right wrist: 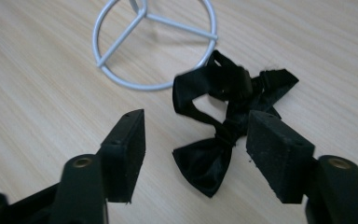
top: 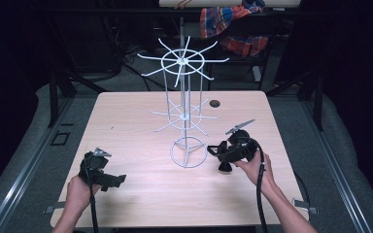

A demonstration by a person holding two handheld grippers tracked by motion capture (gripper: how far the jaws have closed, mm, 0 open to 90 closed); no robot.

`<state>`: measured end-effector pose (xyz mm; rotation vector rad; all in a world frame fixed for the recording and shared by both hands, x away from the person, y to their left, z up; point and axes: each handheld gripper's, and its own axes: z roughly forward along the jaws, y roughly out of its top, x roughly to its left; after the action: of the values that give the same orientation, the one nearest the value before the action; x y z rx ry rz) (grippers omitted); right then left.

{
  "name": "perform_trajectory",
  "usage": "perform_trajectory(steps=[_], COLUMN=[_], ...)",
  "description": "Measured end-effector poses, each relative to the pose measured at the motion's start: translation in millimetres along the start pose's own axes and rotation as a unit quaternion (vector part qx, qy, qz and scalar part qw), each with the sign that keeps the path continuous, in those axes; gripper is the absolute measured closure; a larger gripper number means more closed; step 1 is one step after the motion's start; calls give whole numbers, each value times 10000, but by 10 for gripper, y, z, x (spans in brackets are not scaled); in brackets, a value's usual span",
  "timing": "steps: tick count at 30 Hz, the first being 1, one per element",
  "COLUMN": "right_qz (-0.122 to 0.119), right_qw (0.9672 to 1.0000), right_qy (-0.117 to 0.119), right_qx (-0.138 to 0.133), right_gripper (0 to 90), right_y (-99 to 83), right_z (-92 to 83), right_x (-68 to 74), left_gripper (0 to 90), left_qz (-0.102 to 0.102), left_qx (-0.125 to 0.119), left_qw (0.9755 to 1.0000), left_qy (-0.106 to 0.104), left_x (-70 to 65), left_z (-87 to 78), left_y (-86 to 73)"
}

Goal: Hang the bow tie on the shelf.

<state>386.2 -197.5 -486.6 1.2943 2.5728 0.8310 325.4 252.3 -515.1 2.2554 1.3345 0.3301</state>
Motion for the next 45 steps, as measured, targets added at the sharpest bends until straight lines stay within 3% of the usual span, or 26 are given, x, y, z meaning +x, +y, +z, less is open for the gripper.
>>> perform_trajectory(steps=[4, 8, 12, 14, 20, 45], right_qz=[81, 156, 179, 183, 253, 133], right_qw=[9999, 9998, 9998, 9998, 9997, 9989], right_qy=[18, -6, -97, -69, -22, 72], right_qx=[-80, -120, -7, 10, -25, -451], right_gripper=[477, 597, 700, 799, 888, 895], right_y=[87, 147, 167, 157, 134, 224], right_z=[39, 118, 177, 182, 142, -349], right_x=[29, 67, 72, 44, -25, -101], left_gripper=[0, 0, 0, 0, 0, 0], left_qz=[-1, 9, 10, 12, 10, 25], left_qx=[9, 6, 17, 13, 16, 42], left_qw=[10000, 10000, 10000, 10000, 10000, 10000], left_qy=[-10, -20, -26, -37, -34, -49], left_x=[1, 1, 5, 8, 2, 0], left_z=[2, 1, -4, -4, -1, 3], left_y=[0, 0, -6, -7, -5, -7])
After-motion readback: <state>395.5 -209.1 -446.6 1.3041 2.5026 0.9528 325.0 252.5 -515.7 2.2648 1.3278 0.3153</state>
